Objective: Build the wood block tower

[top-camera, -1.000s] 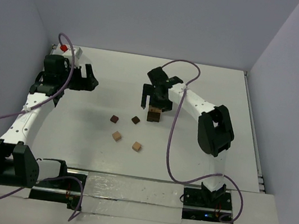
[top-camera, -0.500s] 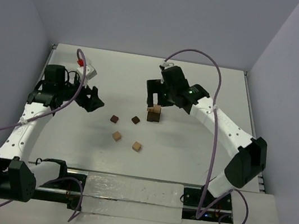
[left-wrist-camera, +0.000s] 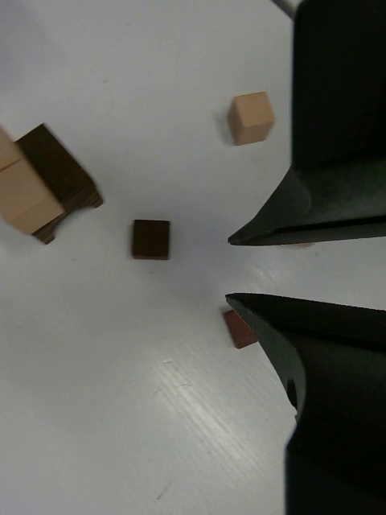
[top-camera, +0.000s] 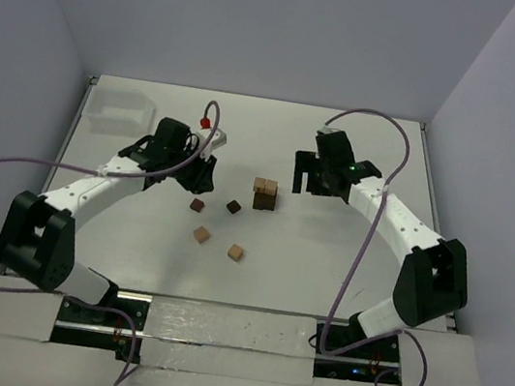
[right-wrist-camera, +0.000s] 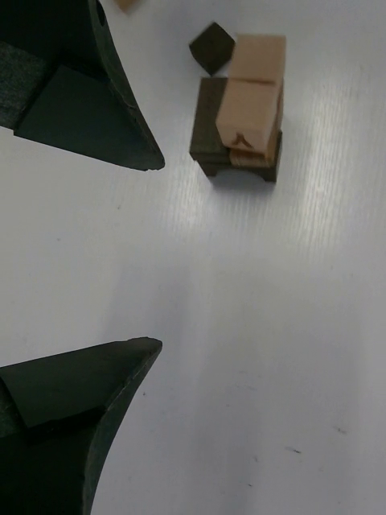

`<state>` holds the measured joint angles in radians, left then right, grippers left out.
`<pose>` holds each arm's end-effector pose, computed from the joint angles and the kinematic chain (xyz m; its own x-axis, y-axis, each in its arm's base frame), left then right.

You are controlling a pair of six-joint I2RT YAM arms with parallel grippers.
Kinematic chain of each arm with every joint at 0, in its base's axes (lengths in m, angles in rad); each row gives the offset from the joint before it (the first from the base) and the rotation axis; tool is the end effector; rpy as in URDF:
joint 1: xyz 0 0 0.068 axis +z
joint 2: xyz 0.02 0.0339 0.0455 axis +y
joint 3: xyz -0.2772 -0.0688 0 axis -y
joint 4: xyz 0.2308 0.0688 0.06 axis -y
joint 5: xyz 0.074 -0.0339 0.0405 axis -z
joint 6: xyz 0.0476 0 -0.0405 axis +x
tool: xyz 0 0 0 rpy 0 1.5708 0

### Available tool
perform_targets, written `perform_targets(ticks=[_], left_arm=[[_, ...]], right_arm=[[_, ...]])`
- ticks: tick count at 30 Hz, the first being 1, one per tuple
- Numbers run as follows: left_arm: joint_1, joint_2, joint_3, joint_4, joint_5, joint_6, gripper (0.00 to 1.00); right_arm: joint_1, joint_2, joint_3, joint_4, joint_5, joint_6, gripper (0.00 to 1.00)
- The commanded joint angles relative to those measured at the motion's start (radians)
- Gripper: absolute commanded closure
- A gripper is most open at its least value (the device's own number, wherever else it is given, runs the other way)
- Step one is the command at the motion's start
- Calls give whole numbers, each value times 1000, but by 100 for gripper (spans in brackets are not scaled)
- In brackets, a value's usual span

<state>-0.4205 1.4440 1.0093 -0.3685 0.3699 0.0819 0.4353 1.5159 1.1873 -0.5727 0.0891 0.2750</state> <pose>0.2684 -0.1389 0.2605 -0.6048 0.3540 -0.7134 0.6615 0.7221 -0.2025 0.2901 0.1302 0.2774 -0.7848 -0.0667 -0.6162 -0.1630 0.9814 0.1014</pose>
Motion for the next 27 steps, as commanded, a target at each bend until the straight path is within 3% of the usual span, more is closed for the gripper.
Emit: perform_targets(ticks=[1,10,27], left_arm=[[-52,112,126,136,-180,-191,64],[-136,312,267,143,-210,-246,58],[-166,455,375,86,-136,-245,50]], right_arm=[[-38,62,22,59,17,48,10],[-67,199,91,31,-22,66,11],[-69,291,163,-7,-82,82,10]])
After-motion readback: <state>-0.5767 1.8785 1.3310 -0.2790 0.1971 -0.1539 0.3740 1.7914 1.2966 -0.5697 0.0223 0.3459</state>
